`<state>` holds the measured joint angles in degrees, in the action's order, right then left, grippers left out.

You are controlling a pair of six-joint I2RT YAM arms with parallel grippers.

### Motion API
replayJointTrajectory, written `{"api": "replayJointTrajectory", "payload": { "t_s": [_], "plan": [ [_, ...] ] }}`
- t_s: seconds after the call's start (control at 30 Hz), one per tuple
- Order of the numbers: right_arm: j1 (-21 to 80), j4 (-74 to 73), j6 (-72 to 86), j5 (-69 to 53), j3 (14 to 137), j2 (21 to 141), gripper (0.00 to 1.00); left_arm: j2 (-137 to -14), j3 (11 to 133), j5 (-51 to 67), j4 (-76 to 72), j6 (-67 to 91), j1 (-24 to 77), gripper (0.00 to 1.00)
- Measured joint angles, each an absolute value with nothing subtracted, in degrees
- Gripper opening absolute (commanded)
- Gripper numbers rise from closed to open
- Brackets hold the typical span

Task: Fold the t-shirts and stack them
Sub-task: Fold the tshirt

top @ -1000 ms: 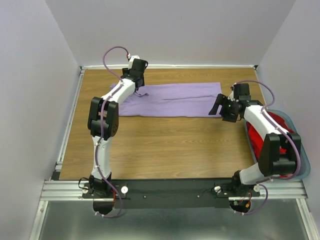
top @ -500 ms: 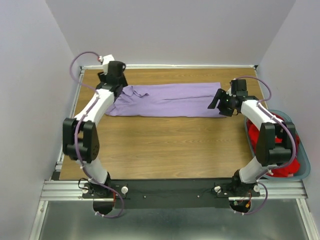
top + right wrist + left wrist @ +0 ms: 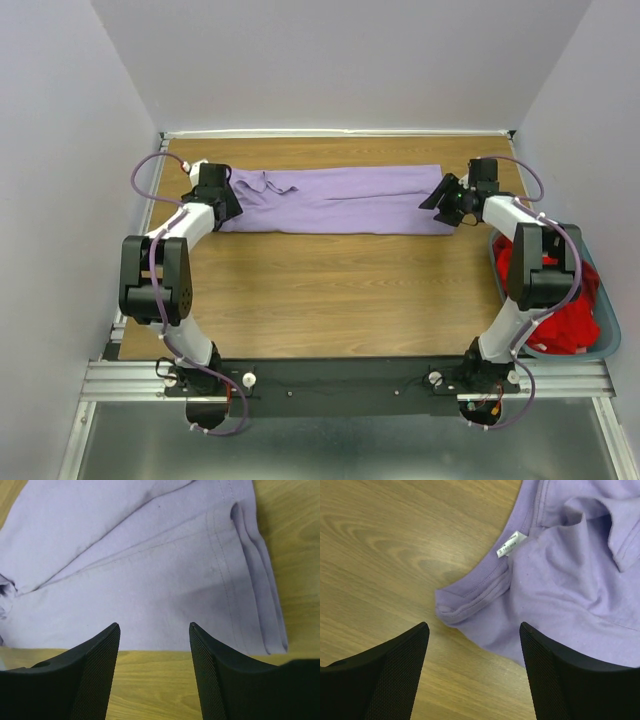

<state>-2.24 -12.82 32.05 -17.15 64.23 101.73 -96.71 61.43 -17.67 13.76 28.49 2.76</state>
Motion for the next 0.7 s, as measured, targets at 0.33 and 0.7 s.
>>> {"api": "replayJointTrajectory", "payload": {
  "t_s": [0.33,0.7],
  "plan": [
    [-3.1,-8.9,33.4,-19.9,64.2,104.1,0.61,-100.2,61.5,-16.8,13.3,29.2,0.3,0.68],
    [-6.7,-6.3,35.1,-20.3,60.9,105.9,0.55,-102.5,61.0,-15.9,13.4,30.4,-1.3,0.26]
  ]
}}
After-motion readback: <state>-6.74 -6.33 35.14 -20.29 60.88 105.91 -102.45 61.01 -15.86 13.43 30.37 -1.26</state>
